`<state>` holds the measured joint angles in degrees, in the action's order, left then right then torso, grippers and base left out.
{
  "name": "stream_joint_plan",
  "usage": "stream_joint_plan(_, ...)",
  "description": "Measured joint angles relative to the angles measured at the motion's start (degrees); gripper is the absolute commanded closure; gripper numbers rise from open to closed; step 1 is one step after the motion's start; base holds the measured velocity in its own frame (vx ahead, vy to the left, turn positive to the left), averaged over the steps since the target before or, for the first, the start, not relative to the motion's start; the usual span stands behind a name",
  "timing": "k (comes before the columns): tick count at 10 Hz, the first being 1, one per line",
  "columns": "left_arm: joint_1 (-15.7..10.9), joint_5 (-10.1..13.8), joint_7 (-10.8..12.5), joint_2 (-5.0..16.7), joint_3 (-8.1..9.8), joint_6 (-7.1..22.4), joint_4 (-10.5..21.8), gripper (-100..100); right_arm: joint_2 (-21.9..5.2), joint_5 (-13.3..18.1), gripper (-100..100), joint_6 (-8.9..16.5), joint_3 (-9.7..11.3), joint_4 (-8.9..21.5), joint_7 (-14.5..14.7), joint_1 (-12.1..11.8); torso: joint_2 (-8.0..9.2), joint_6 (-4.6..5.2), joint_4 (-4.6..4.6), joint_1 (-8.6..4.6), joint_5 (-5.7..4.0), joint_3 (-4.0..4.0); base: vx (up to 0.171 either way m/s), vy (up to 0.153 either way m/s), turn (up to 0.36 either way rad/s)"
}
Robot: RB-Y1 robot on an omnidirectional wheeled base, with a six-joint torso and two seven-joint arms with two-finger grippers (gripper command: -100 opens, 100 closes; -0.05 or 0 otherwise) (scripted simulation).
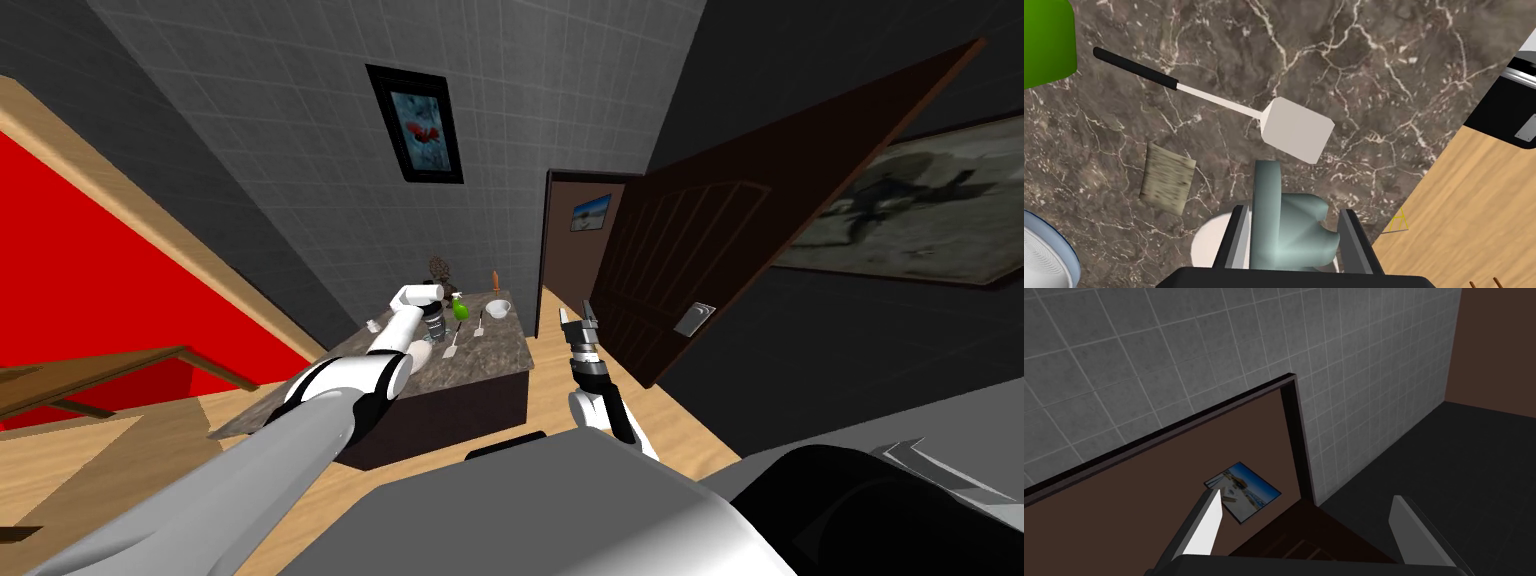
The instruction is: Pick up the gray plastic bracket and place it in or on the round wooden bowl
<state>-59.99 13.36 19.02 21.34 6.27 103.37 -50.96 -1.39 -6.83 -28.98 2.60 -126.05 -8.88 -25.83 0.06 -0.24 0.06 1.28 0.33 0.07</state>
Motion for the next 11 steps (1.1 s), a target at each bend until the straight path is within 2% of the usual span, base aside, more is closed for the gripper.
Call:
stream_joint_plan(2, -1.29, 2.16, -1.46, -0.09, -0.85, -0.12, 1.99, 100, 0.00, 0.00, 0, 0.00, 0.00, 0.00, 0.00, 0.00, -0.12, 0.08, -0.08, 0.01, 0.03, -0.11, 0.057, 0.239, 0.117)
stream_joint_plan(4, -1.26, 4.07, -2.32, -0.55, -1.60, 1.45, 1.31, 100, 0.00, 0.00, 0, 0.00, 0.00, 0.00, 0.00, 0.01, 0.07, 0.08, -0.08, -0.05, 0.02, -0.01, 0.042, 0.213, 0.099)
stream_joint_plan(7, -2.02, 5.99, -3.30, -0.90, -2.37, 4.41, 1.69, 100, 0.01, 0.00, 0, 0.00, 0.02, 0.00, 0.00, 0.01, 0.04, 0.17, -0.14, -0.53, -0.06, -0.06, 0.040, 0.106, 0.046)
stream_joint_plan(8, -1.97, 6.04, -3.34, -0.91, -2.40, 4.71, 1.65, -100, 0.02, 0.00, 0, 0.00, 0.02, 0.00, 0.00, 0.02, 0.11, 0.21, -0.12, -0.82, -0.12, -0.02, 0.003, 0.012, 0.001)
stream_joint_plan(11, -1.96, 6.03, -3.34, -0.89, -2.40, 4.69, 1.66, -100, 0.03, 0.00, 0, 0.00, 0.03, 0.00, 0.00, 0.02, 0.20, 0.23, -0.09, -1.10, -0.20, 0.04, 0.001, 0.002, 0.000)
